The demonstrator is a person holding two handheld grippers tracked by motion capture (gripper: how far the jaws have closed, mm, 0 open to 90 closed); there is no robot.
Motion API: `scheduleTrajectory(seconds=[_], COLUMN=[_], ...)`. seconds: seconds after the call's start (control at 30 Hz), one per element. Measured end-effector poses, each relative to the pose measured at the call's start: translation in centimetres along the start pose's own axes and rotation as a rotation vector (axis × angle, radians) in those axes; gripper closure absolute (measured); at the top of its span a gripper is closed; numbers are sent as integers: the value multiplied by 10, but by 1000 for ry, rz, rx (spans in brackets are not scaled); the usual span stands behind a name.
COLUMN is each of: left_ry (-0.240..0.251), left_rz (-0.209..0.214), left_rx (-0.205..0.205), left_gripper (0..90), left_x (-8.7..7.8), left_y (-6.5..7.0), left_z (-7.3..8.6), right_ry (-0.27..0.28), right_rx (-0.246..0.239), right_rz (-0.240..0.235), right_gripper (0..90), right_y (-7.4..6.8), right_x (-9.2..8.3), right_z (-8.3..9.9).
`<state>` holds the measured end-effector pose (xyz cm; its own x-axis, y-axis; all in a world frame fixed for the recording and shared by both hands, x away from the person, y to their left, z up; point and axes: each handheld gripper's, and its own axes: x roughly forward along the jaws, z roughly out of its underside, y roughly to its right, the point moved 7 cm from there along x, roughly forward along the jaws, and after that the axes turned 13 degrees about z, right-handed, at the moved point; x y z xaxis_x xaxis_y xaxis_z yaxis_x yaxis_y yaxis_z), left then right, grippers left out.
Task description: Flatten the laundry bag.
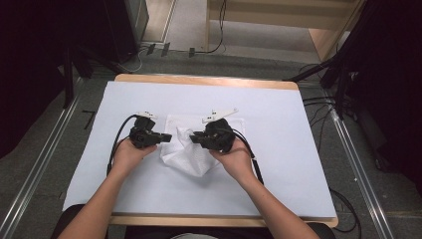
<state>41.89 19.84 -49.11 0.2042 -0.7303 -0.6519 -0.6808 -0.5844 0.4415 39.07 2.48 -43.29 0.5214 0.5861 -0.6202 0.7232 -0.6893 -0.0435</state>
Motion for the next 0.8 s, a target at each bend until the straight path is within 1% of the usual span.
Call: scheduleTrajectory(seconds=[0.1, 0.17, 0.2, 0.3, 0.47, 0.5, 0.57, 0.63, 0.73, 0.8], left_ry=[-27, -53, -56, -51, -52, -59, -61, -57, -56, -58], left_rz=[-8, -18, -21, -20, -27, -30, -34, -30, -30, -33], left_rx=[-13, -9, -16, -20, -15, -7, -7, -11, -12, -7], left_gripper=[900, 900, 900, 900, 900, 900, 900, 900, 900, 900], left_x=[7, 10, 12, 13, 14, 14, 14, 14, 15, 15], left_y=[-5, -9, -10, -11, -12, -12, -12, -12, -12, -12], left_z=[4, 7, 7, 7, 6, 7, 6, 6, 6, 6], right_ry=[-1, -12, -12, -11, -8, -2, -1, 6, 13, -1], right_rx=[3, 16, 16, 26, 43, 45, 51, 60, 60, 69], right_rz=[1, 4, 4, 8, 13, 16, 16, 16, 17, 22], right_gripper=[822, 821, 821, 821, 817, 817, 864, 869, 887, 900], right_y=[0, 3, 3, 7, 11, 12, 13, 13, 15, 16], right_x=[-3, -8, -8, -14, -29, -32, -40, -47, -55, -57], right_z=[4, 9, 9, 15, 25, 27, 32, 36, 42, 47])
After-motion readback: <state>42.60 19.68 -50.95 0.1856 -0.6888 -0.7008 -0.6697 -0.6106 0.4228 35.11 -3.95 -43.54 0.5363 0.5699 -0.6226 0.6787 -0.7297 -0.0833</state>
